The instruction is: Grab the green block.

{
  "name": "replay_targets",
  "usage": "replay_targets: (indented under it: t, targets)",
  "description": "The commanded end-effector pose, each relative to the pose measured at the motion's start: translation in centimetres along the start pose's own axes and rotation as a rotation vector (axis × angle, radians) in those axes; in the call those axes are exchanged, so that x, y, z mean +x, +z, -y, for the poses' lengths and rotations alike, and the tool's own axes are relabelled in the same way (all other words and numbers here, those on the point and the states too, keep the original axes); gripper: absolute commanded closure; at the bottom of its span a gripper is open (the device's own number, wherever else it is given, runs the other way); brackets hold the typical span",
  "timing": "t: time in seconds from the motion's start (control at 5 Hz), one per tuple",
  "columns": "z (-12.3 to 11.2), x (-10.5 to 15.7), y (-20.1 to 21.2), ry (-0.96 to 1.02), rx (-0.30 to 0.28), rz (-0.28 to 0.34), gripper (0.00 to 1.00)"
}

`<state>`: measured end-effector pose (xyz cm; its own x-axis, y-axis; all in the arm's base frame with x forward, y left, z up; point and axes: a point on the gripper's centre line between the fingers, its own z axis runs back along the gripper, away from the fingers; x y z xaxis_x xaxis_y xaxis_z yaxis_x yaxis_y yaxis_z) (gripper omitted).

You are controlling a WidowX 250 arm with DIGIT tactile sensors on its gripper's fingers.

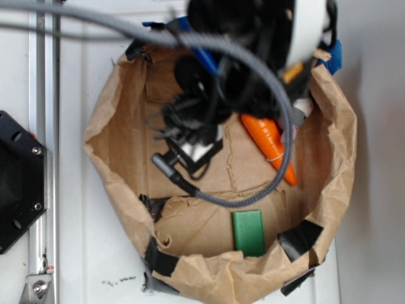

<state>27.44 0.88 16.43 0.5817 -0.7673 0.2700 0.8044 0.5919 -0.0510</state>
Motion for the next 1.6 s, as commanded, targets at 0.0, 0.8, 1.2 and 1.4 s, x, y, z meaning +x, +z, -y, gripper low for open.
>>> replay_targets:
  t: [0.0, 0.8, 1.2, 1.4]
  targets:
    - [1.6, 0.3, -6.1, -0.123, -0.016, -0.092, 0.00]
    - [2.0, 3.2, -11.3, -0.419, -0.047, -0.096, 0.00]
    - [3.6, 5.6, -12.1, -0.514, -0.056, -0.044, 0.00]
    - [3.9, 5.7, -12.8, -0.543, -0.030, 0.006, 0.00]
